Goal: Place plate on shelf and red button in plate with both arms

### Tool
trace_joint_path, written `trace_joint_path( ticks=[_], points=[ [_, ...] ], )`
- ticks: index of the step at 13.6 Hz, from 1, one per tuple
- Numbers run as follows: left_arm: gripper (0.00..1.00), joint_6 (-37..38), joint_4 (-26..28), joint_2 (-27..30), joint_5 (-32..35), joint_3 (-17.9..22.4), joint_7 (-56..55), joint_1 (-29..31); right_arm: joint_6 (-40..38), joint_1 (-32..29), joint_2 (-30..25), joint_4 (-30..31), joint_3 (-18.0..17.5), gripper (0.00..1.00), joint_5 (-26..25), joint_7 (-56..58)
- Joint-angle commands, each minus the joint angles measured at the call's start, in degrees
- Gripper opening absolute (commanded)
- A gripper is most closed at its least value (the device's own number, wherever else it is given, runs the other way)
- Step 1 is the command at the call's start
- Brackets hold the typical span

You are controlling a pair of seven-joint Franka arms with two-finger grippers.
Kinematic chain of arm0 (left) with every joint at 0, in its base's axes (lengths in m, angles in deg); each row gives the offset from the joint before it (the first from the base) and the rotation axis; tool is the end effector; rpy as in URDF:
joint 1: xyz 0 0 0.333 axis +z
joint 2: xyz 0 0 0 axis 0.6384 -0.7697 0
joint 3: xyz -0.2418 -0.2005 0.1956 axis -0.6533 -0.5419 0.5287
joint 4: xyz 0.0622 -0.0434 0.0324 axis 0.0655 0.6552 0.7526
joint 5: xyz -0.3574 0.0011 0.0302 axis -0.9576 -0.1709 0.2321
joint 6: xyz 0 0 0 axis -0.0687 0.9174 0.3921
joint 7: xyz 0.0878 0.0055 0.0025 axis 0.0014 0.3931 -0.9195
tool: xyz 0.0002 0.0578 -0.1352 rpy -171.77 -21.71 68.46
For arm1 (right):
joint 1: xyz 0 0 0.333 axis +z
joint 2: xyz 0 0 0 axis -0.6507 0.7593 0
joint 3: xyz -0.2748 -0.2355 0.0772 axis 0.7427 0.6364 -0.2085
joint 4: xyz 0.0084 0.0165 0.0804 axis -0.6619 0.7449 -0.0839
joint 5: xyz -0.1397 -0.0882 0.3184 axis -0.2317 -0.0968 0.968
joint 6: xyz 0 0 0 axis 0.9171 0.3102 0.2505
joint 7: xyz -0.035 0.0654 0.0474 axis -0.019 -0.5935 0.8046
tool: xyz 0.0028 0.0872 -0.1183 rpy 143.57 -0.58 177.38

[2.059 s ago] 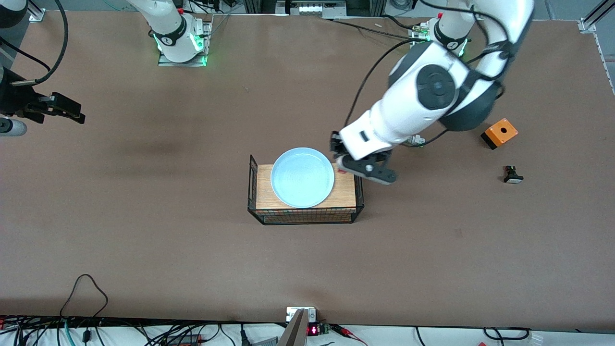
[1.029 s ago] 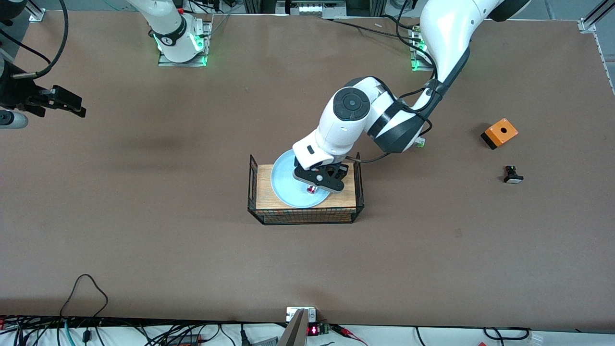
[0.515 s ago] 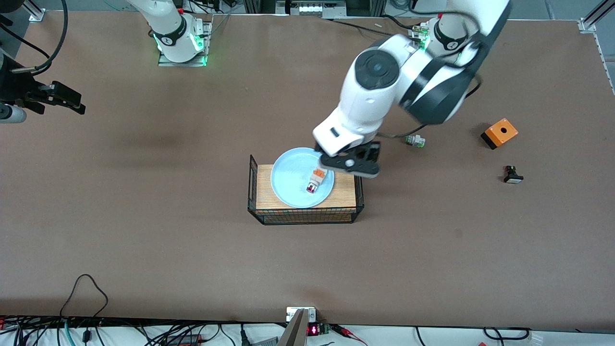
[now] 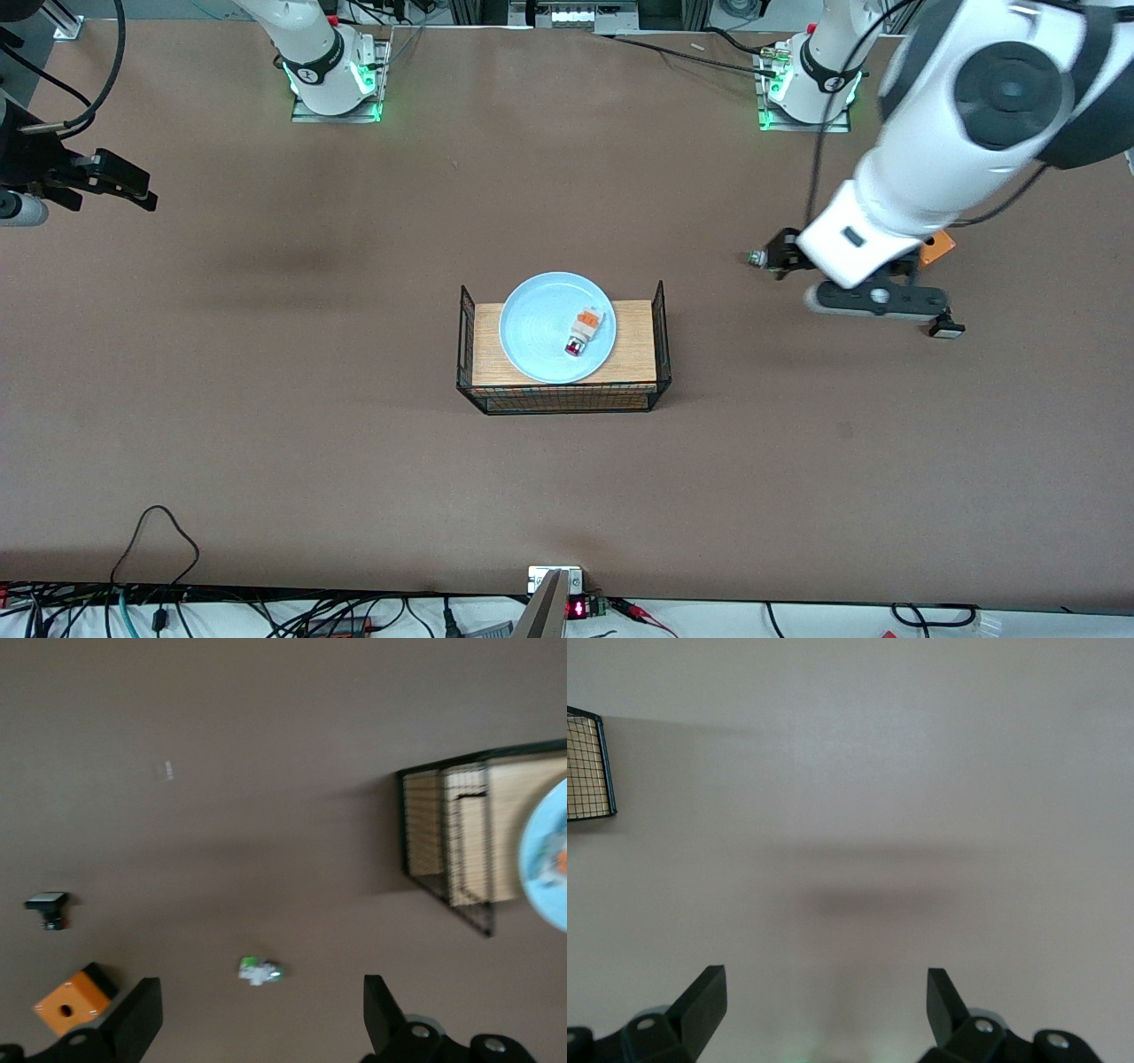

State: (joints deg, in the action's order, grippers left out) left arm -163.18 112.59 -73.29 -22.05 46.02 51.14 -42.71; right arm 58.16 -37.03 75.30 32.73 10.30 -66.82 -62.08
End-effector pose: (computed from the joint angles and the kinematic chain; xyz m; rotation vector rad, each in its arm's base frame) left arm 0.5800 -0.1668 0.5705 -3.1018 0.1165 0.1215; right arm 0.4987 -0.0174 0.6110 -3.1377 -0.0056 0.0906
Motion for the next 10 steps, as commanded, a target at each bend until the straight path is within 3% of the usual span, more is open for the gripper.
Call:
trace_joint_path(
  ticks=[1, 4, 10],
  points=[
    [1.0, -1.24, 12.35, 9.82, -4.33, 10.76, 9.06, -2.14, 0.02, 0.04, -0.85, 0.2, -0.19, 1.0, -0.06, 0.03],
    [1.0, -5.97, 18.6, 13.88, -4.16, 17.55, 12.51, -2.24, -0.33, -0.05, -0.94, 0.2, -0.1, 1.0, 0.21, -0.06],
    [1.0, -3.97, 18.35, 14.85, -3.72, 19.86, 12.34, -1.71, -1.22, 0.04, -0.94, -0.15, -0.19, 1.0, 0.12, -0.06]
  ],
)
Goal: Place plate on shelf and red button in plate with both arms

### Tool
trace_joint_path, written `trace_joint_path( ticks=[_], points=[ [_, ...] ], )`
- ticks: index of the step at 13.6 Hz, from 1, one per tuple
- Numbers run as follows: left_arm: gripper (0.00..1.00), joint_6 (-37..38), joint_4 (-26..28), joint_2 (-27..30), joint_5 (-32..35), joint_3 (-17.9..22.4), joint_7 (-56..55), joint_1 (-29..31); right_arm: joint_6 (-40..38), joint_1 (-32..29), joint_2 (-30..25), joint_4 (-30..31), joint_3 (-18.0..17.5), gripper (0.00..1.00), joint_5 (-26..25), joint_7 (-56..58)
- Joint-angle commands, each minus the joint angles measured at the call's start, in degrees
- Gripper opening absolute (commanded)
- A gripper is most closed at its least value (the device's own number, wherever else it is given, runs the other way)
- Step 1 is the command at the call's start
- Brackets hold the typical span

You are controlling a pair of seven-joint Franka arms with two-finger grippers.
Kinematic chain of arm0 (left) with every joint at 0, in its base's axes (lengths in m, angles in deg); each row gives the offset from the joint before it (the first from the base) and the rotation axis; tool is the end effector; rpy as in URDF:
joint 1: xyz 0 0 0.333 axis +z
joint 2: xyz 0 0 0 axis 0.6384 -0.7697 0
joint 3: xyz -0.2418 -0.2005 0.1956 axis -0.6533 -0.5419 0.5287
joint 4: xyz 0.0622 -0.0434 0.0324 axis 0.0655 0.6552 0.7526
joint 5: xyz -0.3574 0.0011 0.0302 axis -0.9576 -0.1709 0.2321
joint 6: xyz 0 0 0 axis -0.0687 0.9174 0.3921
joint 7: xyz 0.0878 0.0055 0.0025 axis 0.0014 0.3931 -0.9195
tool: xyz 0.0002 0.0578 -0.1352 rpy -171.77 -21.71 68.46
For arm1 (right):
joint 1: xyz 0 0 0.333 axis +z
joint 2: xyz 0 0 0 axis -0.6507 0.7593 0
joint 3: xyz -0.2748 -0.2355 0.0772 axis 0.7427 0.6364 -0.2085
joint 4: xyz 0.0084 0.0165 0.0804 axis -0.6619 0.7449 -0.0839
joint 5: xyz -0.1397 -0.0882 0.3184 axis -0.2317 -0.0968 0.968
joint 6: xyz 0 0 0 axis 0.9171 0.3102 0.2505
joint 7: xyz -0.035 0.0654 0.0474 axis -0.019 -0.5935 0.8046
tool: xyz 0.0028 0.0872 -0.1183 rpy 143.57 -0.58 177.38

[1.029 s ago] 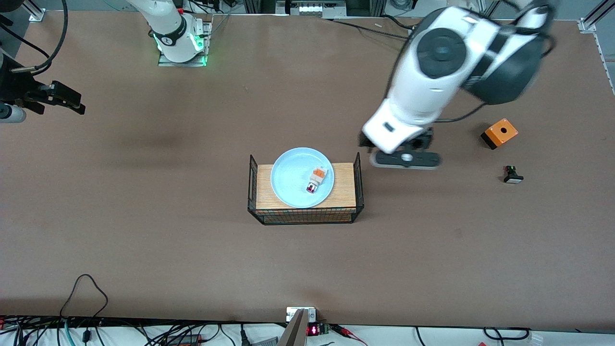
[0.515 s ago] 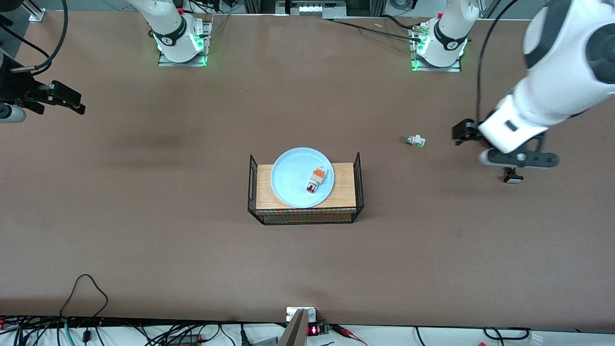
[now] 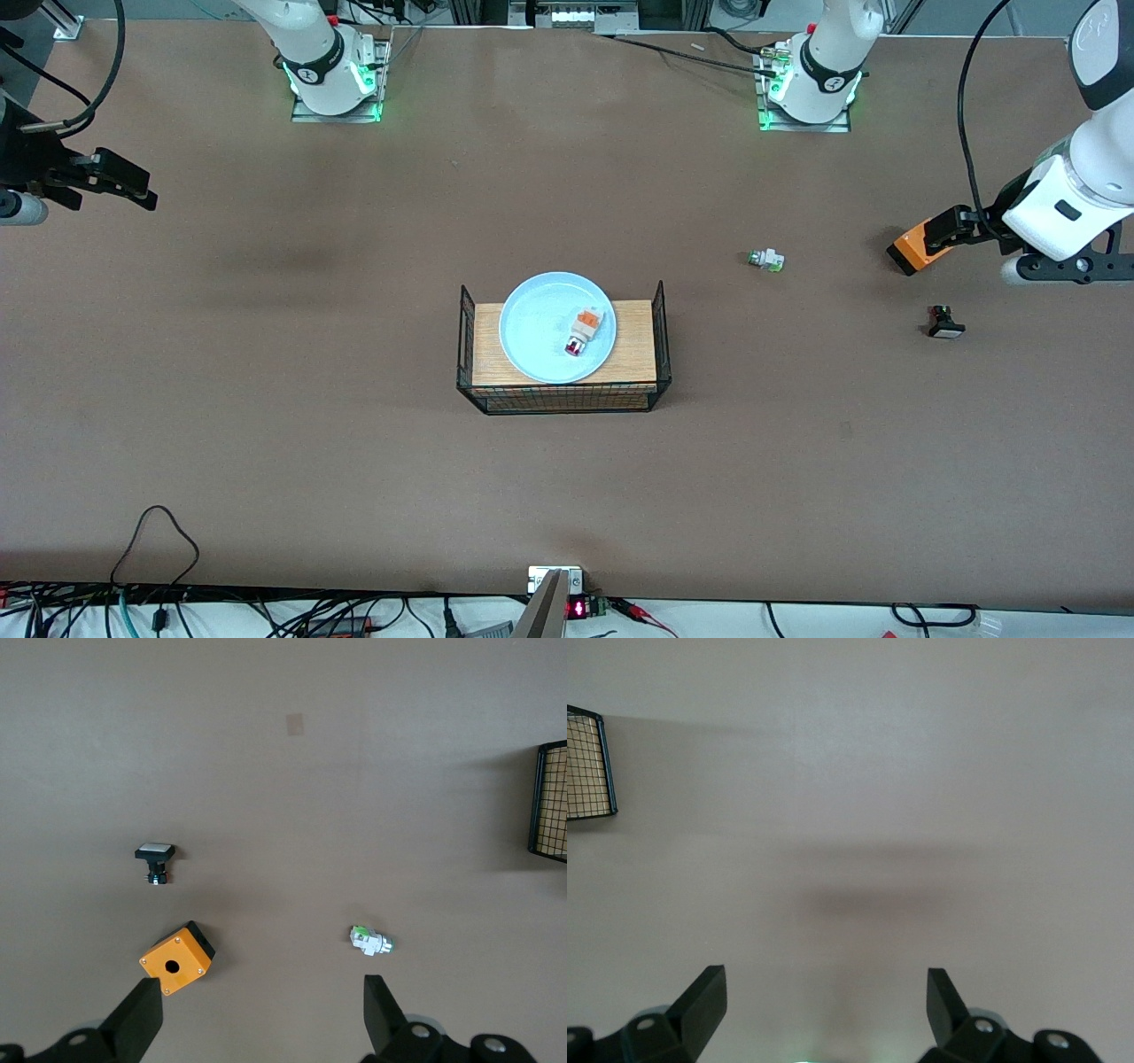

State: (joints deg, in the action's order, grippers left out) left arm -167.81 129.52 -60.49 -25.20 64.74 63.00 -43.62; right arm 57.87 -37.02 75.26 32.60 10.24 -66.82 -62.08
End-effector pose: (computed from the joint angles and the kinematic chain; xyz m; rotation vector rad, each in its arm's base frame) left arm 0.5305 -0.0115 0.5711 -3.1033 -0.0341 0.1328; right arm 0.4979 -0.0168 0.6119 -3.1376 -0.0075 0.0939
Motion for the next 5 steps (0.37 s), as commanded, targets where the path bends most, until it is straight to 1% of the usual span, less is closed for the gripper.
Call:
trace_joint_path(
  ticks=[1, 5],
  points=[
    [1.0, 2.15, 1.07, 2.32, -0.66, 1.14, 0.48, -0.8, -0.92, 0.03, -0.9, -0.02, -0.22, 1.0, 0.11, -0.06],
    [1.0, 2.43, 0.98, 2.76, -1.36, 1.05, 0.48, -0.8, -1.8, 0.12, -0.9, -0.02, -0.22, 1.0, 0.11, -0.15]
  ],
)
